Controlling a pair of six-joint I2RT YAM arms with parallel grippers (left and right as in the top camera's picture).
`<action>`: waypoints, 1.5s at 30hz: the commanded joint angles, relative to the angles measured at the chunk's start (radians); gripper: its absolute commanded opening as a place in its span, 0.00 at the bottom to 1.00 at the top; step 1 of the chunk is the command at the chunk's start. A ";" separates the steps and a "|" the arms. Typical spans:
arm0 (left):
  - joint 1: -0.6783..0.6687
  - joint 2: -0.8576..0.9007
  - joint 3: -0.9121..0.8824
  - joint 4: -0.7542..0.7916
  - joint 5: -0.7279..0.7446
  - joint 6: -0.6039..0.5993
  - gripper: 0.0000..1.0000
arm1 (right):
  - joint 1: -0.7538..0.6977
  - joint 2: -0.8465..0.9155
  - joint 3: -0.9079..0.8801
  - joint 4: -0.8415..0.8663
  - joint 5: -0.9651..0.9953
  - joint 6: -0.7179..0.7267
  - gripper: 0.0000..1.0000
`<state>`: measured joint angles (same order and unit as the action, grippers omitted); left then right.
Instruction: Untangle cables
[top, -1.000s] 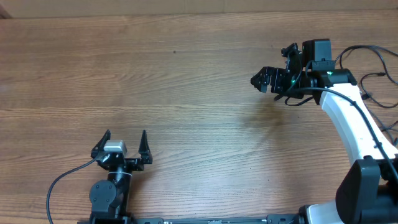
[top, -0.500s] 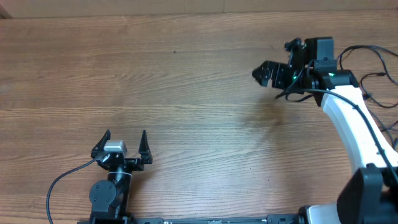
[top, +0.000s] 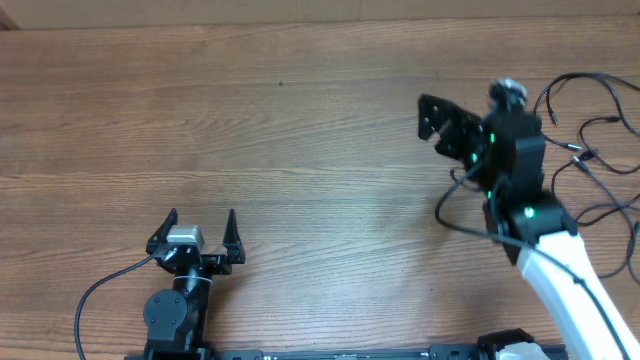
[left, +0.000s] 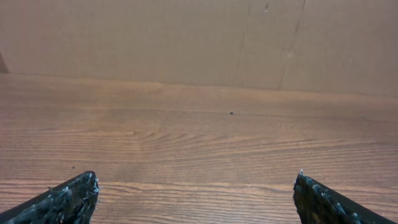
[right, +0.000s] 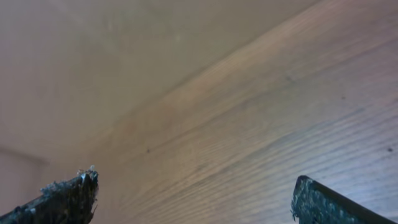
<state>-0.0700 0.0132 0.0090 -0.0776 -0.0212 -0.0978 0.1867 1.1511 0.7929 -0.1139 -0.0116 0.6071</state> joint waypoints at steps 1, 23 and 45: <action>0.005 -0.010 -0.004 0.001 -0.012 0.008 1.00 | 0.004 -0.111 -0.166 0.093 0.094 0.141 1.00; 0.005 -0.010 -0.004 0.001 -0.012 0.008 1.00 | -0.007 -0.878 -0.785 0.185 0.222 0.155 1.00; 0.005 -0.010 -0.004 0.001 -0.012 0.008 1.00 | -0.067 -1.149 -0.785 0.057 0.180 -0.359 1.00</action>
<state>-0.0700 0.0132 0.0086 -0.0784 -0.0212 -0.0978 0.1242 0.0124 0.0181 -0.0551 0.2283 0.4107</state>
